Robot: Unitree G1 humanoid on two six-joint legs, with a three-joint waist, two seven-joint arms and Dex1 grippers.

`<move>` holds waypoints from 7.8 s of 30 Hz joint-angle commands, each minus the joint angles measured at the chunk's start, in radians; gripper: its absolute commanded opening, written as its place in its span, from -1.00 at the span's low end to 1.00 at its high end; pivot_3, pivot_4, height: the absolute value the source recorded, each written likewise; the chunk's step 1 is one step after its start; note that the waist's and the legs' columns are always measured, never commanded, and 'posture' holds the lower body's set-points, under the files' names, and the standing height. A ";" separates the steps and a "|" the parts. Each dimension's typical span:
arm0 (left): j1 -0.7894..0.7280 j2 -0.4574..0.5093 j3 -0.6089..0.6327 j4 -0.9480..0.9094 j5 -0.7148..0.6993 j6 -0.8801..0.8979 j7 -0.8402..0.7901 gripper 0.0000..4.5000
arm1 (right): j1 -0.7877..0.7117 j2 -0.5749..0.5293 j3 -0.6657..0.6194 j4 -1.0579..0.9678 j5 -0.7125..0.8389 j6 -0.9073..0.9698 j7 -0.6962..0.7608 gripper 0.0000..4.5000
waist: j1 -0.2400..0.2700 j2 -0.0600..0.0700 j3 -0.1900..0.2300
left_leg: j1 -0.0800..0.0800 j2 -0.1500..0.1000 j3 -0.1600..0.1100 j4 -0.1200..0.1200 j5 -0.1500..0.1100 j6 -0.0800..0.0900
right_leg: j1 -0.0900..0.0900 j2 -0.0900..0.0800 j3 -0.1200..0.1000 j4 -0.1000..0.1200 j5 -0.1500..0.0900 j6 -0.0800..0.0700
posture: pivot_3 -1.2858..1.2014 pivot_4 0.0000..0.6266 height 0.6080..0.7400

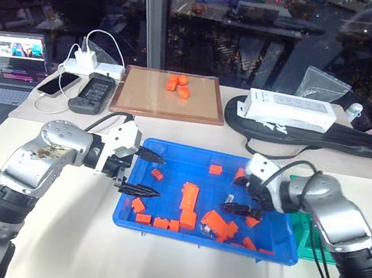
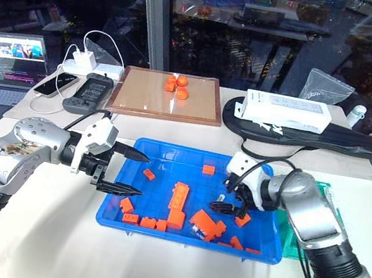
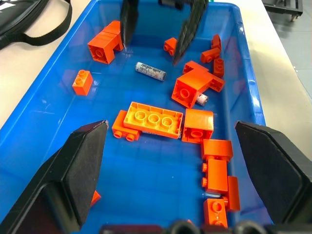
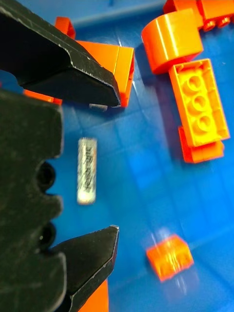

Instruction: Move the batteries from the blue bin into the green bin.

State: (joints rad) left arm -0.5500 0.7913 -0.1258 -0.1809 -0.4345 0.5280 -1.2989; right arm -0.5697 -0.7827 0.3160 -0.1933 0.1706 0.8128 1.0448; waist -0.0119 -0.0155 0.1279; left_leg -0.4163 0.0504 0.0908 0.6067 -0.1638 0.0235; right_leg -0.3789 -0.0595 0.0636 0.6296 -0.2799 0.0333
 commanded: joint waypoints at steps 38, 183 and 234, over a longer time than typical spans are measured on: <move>-0.210 -0.162 0.071 0.088 -0.202 0.067 -0.044 1.00 | 0.216 -0.493 -0.459 0.133 0.029 -0.175 0.115 0.13 | 0.016 0.001 -0.001 | -0.001 -0.001 0.003 0.000 0.000 0.000 | 0.001 0.000 0.000 -0.002 0.000 0.000 | 0.03 -0.52 1.00; -0.202 -0.173 -0.005 0.148 -0.092 -0.021 -0.083 1.00 | 0.204 -0.506 -0.315 0.173 0.018 -0.094 0.032 0.11 | -0.006 0.006 -0.007 | -0.006 -0.001 0.000 0.002 0.000 0.000 | -0.007 0.003 0.005 0.002 0.000 0.000 | 0.03 -0.52 1.00; -0.084 -0.052 0.048 0.028 -0.083 -0.006 0.013 1.00 | -0.031 0.283 0.117 -0.129 0.003 0.318 -0.456 0.50 | 0.000 0.004 -0.008 | -0.007 -0.001 0.000 0.003 0.001 -0.001 | -0.007 0.004 0.003 0.004 0.000 0.000 | 0.03 -0.52 1.00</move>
State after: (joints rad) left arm -0.6154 0.7313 -0.0978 -0.1409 -0.5116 0.5308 -1.2837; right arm -0.6031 -0.5003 0.4616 -0.3123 0.1642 1.1223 0.5886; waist -0.0123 -0.0117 0.1197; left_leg -0.4237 0.0498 0.0908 0.6098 -0.1629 0.0225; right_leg -0.3860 -0.0558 0.0662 0.6336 -0.2796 0.0333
